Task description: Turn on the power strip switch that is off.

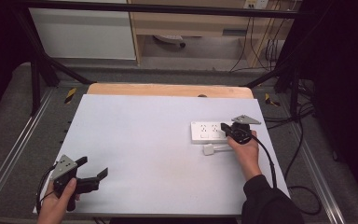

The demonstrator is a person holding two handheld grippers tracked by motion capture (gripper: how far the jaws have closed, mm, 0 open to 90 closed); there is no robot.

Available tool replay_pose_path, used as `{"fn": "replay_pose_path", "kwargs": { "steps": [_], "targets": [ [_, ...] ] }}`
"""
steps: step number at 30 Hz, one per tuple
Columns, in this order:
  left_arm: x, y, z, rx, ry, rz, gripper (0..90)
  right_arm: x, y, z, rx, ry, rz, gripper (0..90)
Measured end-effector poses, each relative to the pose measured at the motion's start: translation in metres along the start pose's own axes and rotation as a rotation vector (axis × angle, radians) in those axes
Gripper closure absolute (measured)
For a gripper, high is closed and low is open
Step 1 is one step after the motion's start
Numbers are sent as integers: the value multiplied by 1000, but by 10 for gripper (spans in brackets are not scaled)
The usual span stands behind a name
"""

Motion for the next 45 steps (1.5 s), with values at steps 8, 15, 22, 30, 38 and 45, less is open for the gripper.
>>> {"fn": "replay_pose_path", "kwargs": {
  "steps": [8,15,22,30,38,45],
  "targets": [
    [0,0,0,1,1,1,54,0,-10,0,13,1,5,900],
    [0,0,0,-1,2,1,54,7,-10,-1,13,15,-2,900],
    [0,0,0,-3,2,1,54,11,-11,-3,18,16,-14,900],
    [0,0,0,-3,2,1,54,13,-11,-5,18,8,-28,900],
    [0,0,0,-3,2,2,54,10,-18,-5,22,0,-21,900],
    [0,0,0,-3,2,1,54,11,-19,-5,18,7,-11,900]
  ]
}}
Point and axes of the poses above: each handheld gripper's, and its own axes: z roughly forward along the jaws, y roughly out of its top, x roughly to its left, the point moved 6 cm from there along z, roughly forward along the jaws, and after that the axes turned 6 degrees about z, right-handed, at the moved point
